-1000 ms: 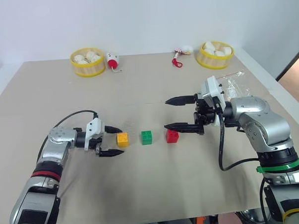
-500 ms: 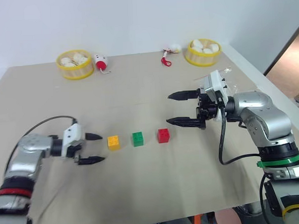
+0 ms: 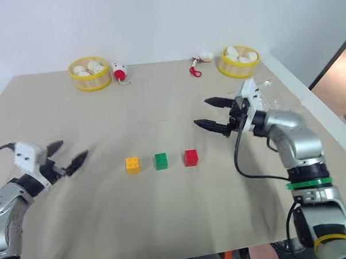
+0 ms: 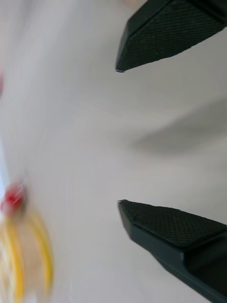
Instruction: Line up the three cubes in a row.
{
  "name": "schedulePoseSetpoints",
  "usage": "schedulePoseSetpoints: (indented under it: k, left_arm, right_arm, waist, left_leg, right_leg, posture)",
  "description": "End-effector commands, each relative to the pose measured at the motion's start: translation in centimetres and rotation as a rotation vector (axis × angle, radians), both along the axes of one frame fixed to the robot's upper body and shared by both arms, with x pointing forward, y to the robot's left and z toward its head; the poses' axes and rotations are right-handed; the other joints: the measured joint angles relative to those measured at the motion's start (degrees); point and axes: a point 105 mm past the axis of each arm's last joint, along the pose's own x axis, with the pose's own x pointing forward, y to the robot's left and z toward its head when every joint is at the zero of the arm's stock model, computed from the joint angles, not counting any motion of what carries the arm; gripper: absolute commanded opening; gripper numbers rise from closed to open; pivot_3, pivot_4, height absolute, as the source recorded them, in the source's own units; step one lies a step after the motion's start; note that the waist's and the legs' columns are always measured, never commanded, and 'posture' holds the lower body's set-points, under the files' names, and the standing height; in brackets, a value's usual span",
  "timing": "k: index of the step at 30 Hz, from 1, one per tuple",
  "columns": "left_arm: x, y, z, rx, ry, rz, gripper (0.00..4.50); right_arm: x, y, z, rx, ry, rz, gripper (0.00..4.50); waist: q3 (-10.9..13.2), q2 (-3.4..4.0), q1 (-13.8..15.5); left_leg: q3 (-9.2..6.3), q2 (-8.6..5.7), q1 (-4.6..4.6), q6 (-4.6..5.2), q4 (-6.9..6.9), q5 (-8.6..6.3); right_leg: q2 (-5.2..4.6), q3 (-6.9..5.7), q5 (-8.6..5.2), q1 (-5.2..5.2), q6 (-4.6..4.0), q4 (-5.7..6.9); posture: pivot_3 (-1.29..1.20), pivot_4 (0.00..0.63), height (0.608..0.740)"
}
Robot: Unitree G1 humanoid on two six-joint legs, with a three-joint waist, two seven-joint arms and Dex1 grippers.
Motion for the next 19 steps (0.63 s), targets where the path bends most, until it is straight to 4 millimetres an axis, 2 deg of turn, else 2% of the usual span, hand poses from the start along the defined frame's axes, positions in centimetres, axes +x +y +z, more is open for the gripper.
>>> schedulePoseSetpoints:
  k: [1,6,9,11,15,19]
  left_arm:
    - [-0.6,2.1,2.8,-0.122,-0.14,0.255,4.48]
    - [-1.3,1.3,2.0,-0.226,-0.137,0.362,4.48]
    - [-1.7,0.4,0.6,-0.238,-0.075,0.4,4.48]
    - [-2.1,-0.5,-0.4,-0.254,-0.039,0.392,4.48]
    - [-2.6,-1.9,-2.2,-0.27,0.017,0.362,4.48]
    - [-2.4,-4.2,-3.1,-0.269,0.035,0.288,4.48]
  right_arm:
    - [0.6,-2.1,-0.4,0.03,-0.045,-0.185,4.5]
    - [0.2,-5.8,-3.9,-0.032,0.006,-0.376,4.5]
    - [-0.5,-7.4,-5.3,-0.009,0.032,-0.488,4.5]
    - [-1.3,-7.9,-6.4,0.025,0.046,-0.563,4.5]
    - [-2.4,-8.0,-7.3,0.134,0.061,-0.709,4.5]
    - [-2.3,-7.6,-7.9,0.222,0.098,-0.832,4.5]
  waist:
    - [0.0,-0.01,0.2]
    - [0.0,-0.02,0.8]
    - [0.0,-0.04,0.8]
    - [0.0,-0.08,0.8]
    - [-0.1,-0.14,0.6]
    - [-0.1,-0.14,0.5]
  left_leg:
    - [0.0,-0.02,-0.03,0.0,0.0,0.0]
    - [0.04,-0.21,-0.04,-0.06,0.09,0.0]
    - [0.06,-0.26,-0.01,-0.06,0.17,0.0]
    - [0.04,-0.28,0.03,-0.06,0.18,0.0]
    - [0.03,-0.28,0.13,-0.1,0.19,0.01]
    - [-0.19,-0.52,0.19,-0.13,0.26,0.03]
  right_leg:
    - [0.0,0.03,0.02,-0.01,0.04,-0.01]
    - [-0.15,0.11,0.03,0.04,0.21,-0.03]
    - [-0.15,0.16,0.07,0.06,0.27,-0.03]
    - [-0.16,0.18,0.05,0.1,0.25,-0.03]
    - [-0.11,0.25,-0.03,0.11,0.08,-0.02]
    - [-0.11,0.36,0.08,0.12,0.18,-0.02]
  posture:
    - [0.0,0.15,0.74]
    - [0.0,0.15,0.74]
    - [0.0,0.15,0.74]
    - [0.0,0.15,0.74]
    - [0.0,0.15,0.74]
    - [0.0,0.15,0.74]
